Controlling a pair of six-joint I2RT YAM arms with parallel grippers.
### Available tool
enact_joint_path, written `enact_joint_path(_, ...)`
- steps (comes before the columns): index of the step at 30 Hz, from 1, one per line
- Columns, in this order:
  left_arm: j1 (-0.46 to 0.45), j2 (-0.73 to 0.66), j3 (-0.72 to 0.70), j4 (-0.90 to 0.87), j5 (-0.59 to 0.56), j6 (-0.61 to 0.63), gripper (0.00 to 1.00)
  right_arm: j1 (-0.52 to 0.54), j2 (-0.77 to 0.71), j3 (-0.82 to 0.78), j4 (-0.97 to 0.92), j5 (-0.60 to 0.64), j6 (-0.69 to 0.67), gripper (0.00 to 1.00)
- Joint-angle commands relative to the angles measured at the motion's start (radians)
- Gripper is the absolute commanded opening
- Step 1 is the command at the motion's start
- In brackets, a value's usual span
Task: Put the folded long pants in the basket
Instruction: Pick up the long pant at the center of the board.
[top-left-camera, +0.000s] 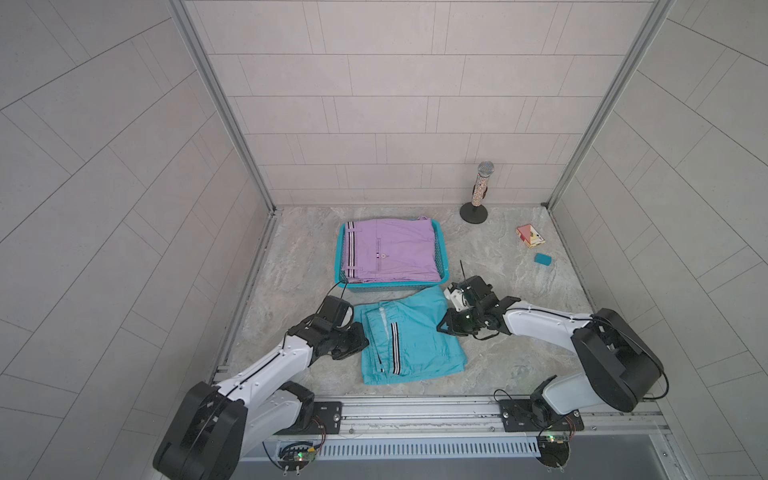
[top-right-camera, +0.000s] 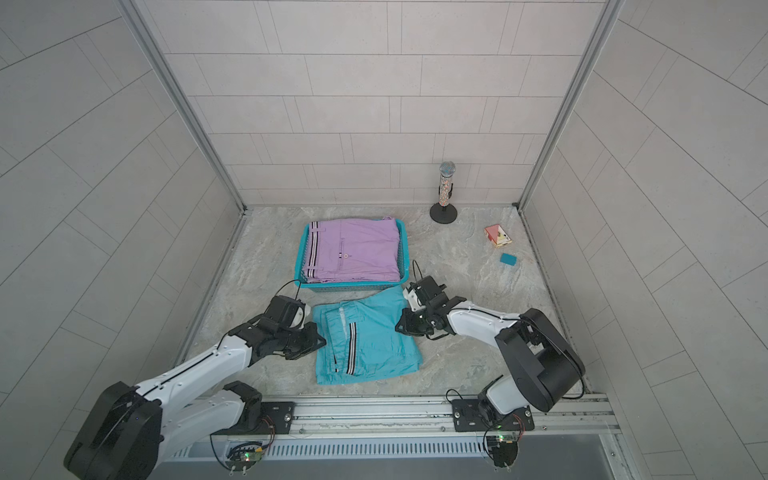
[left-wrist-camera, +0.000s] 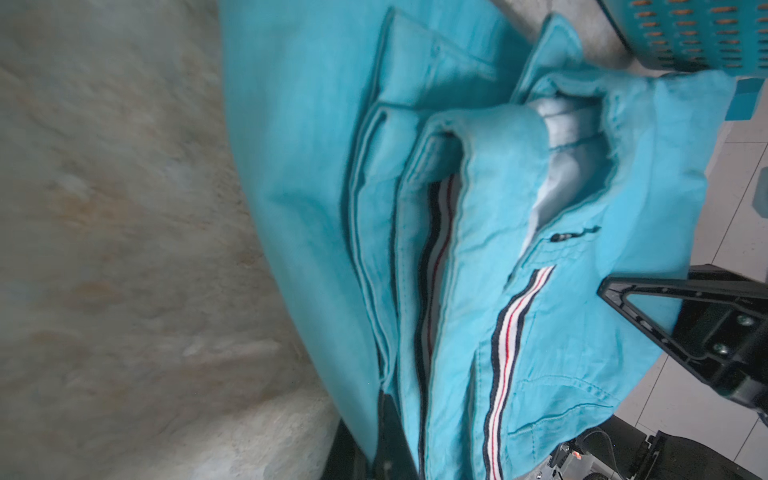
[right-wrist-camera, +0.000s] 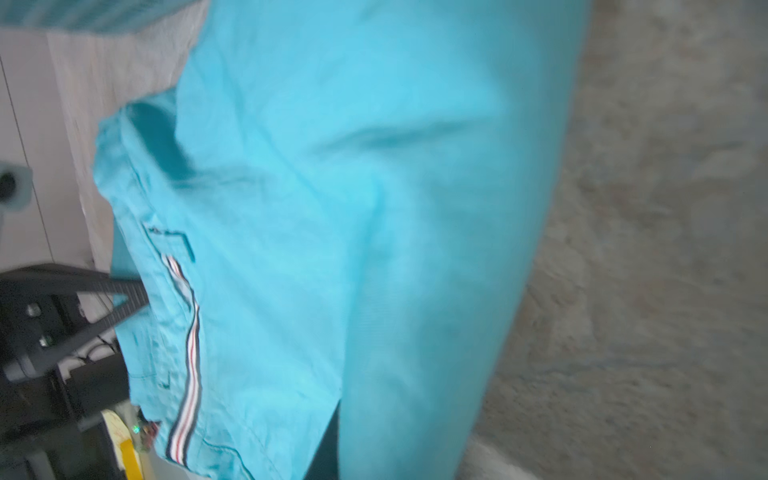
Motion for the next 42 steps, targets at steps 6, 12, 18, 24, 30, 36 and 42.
enact_joint_path(6, 0.004, -0.072, 0.083, -0.114, 0.028, -0.019, 0.0, 0.039, -0.175, 0.014, -0.083, 0.015, 0.016, 0.0)
enact_joint_path(12, 0.004, -0.177, 0.184, -0.224, 0.081, -0.036, 0.0, 0.092, -0.343, 0.115, -0.248, 0.078, -0.003, 0.0)
enact_joint_path(18, 0.004, -0.253, 0.33, -0.36, 0.114, -0.026, 0.0, 0.112, -0.437, 0.242, -0.37, 0.078, -0.012, 0.0)
enact_joint_path(24, 0.008, -0.223, 0.502, -0.457, 0.131, 0.02, 0.0, 0.119, -0.489, 0.361, -0.416, 0.105, -0.015, 0.0)
enact_joint_path(30, 0.036, -0.102, 0.719, -0.526, 0.124, 0.111, 0.0, 0.118, -0.426, 0.517, -0.429, 0.148, -0.056, 0.0)
enact_joint_path(36, 0.153, 0.078, 0.888, -0.49, 0.223, 0.154, 0.0, 0.049, -0.271, 0.692, -0.393, 0.149, -0.071, 0.0)
enact_joint_path(42, 0.255, 0.304, 1.032, -0.454, 0.27, 0.193, 0.0, -0.008, -0.08, 0.836, -0.311, 0.147, -0.083, 0.0)
